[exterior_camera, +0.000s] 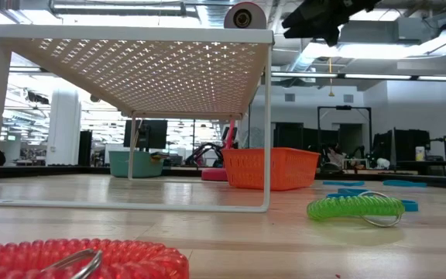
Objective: Pick & Place Office Desk Supplies
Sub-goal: Put the purple spring keychain into the blue bin
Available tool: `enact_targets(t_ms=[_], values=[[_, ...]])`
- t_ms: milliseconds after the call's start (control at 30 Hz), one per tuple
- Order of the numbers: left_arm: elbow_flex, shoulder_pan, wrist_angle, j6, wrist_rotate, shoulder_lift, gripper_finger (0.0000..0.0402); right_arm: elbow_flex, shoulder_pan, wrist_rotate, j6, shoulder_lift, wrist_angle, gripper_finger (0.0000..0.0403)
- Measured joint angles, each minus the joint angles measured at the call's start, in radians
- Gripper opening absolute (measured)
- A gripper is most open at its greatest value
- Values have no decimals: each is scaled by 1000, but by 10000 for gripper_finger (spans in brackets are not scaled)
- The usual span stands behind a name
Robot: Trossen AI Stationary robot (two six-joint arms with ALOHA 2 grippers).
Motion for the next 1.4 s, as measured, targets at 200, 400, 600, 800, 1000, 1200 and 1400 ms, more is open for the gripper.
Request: enact_targets(t_ms=[200, 400, 600, 800, 1000, 1200, 1400], values=[[2, -15, 199, 390, -174, -166, 0, 0, 65, 0, -60, 0, 4, 141], [3, 79, 420, 962, -275, -276, 1, 0, 172, 0, -166, 0, 61, 141], [3, 350, 388, 1326, -175, -347, 1, 2, 251, -8, -274, 25, 240, 144], [4, 665, 537, 1463, 136, -312, 1, 1, 246, -2, -382, 79, 304, 170], [26, 831, 657, 1465, 339, -191, 1, 1, 216, -6, -453, 157, 426, 204], [110, 893, 658, 1497, 343, -87, 1, 1, 176, -127, -473, 197, 501, 228], [164, 927, 656, 1537, 349, -43, 1, 1, 174, -168, -472, 200, 501, 229]])
